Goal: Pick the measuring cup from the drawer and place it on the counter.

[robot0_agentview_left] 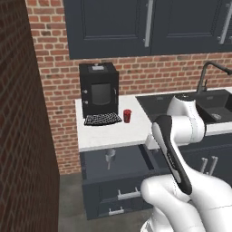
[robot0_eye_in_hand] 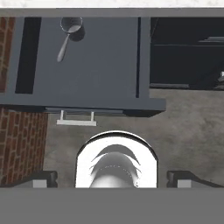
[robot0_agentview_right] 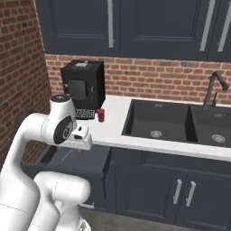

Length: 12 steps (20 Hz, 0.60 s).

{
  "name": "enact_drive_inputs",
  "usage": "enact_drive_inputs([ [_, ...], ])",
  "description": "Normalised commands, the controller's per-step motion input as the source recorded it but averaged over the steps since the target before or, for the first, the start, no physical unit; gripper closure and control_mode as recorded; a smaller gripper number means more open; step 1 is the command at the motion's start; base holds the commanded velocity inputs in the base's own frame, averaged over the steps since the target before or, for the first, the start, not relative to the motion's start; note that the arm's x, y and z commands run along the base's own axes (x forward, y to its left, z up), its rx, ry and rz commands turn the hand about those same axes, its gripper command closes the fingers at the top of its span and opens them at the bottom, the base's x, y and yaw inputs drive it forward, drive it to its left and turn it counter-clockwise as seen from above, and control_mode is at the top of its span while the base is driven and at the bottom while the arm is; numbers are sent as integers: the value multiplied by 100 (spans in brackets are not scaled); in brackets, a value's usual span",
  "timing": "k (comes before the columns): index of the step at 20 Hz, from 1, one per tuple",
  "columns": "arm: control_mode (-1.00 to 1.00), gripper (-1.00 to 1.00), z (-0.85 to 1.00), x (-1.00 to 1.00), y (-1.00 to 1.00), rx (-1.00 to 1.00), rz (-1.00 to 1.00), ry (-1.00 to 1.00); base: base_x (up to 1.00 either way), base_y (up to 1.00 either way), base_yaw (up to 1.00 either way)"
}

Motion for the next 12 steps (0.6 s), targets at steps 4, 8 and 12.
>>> enact_drive_inputs([
  [4,100,-100,0,0,0,0,0,0,-41,47,0],
  [8,-100,-100,-1,4,8,0,0,0,-3,38,0],
  [12,-100,-100,-5,42,4,0,0,0,0,0,0],
])
